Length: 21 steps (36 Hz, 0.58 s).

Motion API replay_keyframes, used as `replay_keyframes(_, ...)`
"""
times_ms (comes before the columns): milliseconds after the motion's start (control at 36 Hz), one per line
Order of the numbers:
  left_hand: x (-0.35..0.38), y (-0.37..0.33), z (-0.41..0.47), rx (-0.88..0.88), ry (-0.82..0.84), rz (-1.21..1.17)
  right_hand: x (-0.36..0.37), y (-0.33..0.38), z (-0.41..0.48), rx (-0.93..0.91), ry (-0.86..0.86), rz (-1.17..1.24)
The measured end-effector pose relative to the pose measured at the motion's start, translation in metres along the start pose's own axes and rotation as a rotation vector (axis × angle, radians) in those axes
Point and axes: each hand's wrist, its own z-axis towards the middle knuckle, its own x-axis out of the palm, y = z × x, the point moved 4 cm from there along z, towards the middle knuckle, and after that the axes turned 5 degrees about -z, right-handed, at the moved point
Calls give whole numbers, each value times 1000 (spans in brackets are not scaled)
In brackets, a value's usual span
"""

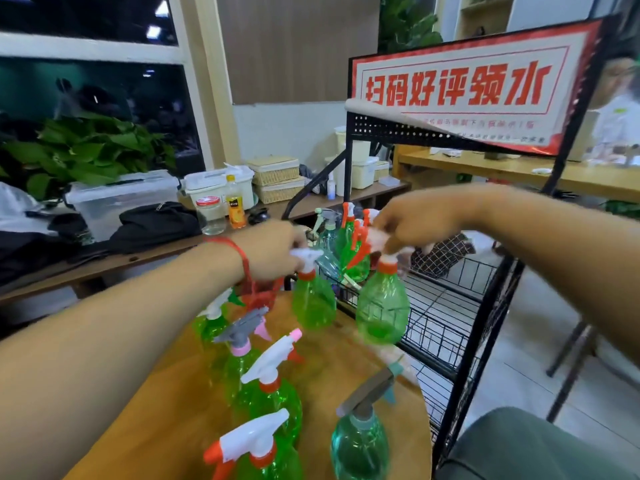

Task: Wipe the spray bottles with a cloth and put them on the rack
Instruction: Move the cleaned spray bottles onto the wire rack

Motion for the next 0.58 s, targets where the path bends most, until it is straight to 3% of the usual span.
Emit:
replay_keyframes(222,-45,-48,62,11,-264,-143,-50,-75,8,244,-148,-165)
replay_keyframes(583,49,-101,149,-10,-123,-115,4,-153,85,378,-95,-440)
